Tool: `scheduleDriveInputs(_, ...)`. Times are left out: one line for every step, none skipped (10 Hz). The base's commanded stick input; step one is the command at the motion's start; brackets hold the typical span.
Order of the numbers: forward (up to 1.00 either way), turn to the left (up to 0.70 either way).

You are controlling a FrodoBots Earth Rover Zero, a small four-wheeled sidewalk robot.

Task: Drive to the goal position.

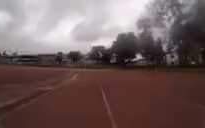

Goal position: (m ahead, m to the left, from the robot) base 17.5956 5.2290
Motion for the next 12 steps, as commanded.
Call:
scheduleDriveInputs(0.70, 0.09)
scheduleDriveInputs(0.70, 0.08)
scheduleDriveInputs(0.70, 0.08)
scheduleDriveInputs(0.70, 0.08)
scheduleDriveInputs(0.70, 0.08)
scheduleDriveInputs(0.70, 0.08)
scheduleDriveInputs(0.70, 0.25)
scheduleDriveInputs(0.70, 0.35)
scheduleDriveInputs(0.70, 0.03)
scheduleDriveInputs(0.70, 0.13)
scheduleDriveInputs(0.70, 0.09)
scheduleDriveInputs(0.70, 0.05)
